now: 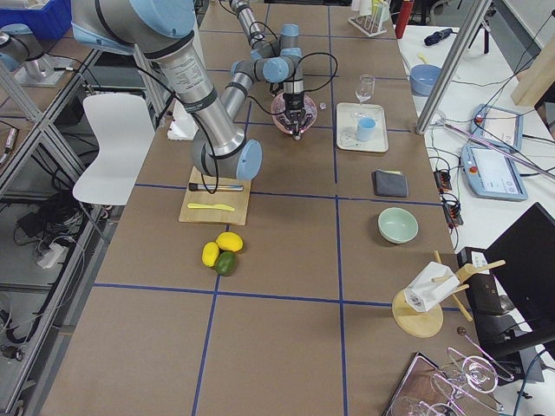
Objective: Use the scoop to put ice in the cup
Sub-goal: 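Drag the scoop through the ice to fill it with the right gripper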
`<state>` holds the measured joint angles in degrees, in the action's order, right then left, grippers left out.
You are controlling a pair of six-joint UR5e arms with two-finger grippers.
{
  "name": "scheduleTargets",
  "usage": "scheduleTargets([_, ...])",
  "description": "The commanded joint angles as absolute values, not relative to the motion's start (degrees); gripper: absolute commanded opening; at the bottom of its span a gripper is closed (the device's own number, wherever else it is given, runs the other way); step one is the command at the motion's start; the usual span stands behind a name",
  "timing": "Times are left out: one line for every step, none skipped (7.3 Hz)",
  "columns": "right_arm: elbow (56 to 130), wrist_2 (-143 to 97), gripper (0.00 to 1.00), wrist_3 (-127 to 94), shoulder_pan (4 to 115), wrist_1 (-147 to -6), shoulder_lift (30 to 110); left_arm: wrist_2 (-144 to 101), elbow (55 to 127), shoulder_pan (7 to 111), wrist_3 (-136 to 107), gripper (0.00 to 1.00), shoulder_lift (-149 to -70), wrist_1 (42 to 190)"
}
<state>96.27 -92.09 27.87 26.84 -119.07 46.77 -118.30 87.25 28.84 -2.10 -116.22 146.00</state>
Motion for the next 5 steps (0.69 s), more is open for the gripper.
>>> scheduleTargets([97.21, -94.99, 0.0, 26.9, 27.86, -112.8, 49.38, -118.3, 87.28, 28.92, -2.11, 0.99, -116.19, 145.99])
scheduleTargets([97.9, -96.66, 0.0, 26.11, 28.47, -109.89, 50.87, -118.3, 87.28, 28.92, -2.11, 0.99, -116.19, 145.99])
scheduleTargets([98.69, -98.85, 0.0, 26.02, 29.26, -106.73, 52.19, -118.3, 87.28, 28.92, -2.11, 0.99, -116.19, 145.99])
scheduleTargets([98.88, -100.01, 0.0, 26.02, 29.79, -105.66, 52.38, -118.3, 87.36, 28.92, -2.2, 1.0, -116.19, 145.99])
scheduleTargets([99.22, -100.8, 0.0, 25.15, 30.14, -104.77, 52.38, -118.3, 87.36, 28.92, -2.2, 0.99, -116.19, 145.99])
